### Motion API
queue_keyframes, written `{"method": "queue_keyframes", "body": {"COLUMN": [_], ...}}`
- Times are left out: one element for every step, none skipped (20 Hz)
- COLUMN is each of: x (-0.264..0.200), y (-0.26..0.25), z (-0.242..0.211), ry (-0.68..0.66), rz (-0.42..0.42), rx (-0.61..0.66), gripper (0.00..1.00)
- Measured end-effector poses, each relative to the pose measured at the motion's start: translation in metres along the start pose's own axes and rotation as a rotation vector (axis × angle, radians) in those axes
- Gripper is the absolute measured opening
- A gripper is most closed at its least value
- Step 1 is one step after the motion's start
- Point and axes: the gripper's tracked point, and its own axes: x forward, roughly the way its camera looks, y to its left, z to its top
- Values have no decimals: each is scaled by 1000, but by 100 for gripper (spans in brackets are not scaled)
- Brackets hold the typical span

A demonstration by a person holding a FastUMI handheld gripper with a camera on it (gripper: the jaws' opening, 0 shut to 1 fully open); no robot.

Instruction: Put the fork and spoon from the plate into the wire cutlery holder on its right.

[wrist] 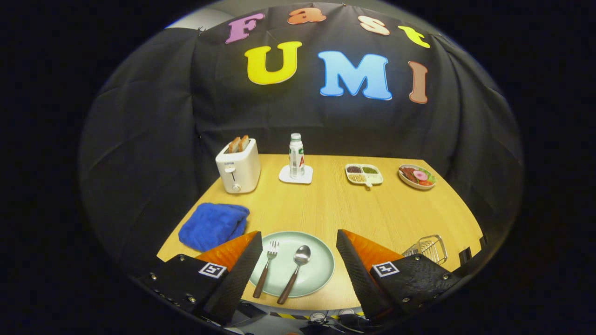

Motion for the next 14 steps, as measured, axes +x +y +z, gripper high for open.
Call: {"method": "queue_keyframes", "body": {"x": [8,14,19,24,32,38,46,51,56,60,64,68,72,75], "y": [1,2,3,3,1,1,1,1,1,1,1,3,3,3], "z": [-13,-23,-36,-46,-55,-64,-74,-79,-87,-93,-101,-108,-115,-121], "ry": [37,71,104,137,166,203,229,252,273,296,327,353,380,406], "rz": [-1,-3,-3,-8,-9,-11,-14,-16,-21,-27,-30,-29,-28,-28], "rx": [7,15,23,29,35,41,50,58,66,76,88,98,103,102], "gripper": [98,98,98,99,98,98,98,98,98,99,98,98,99,99]}}
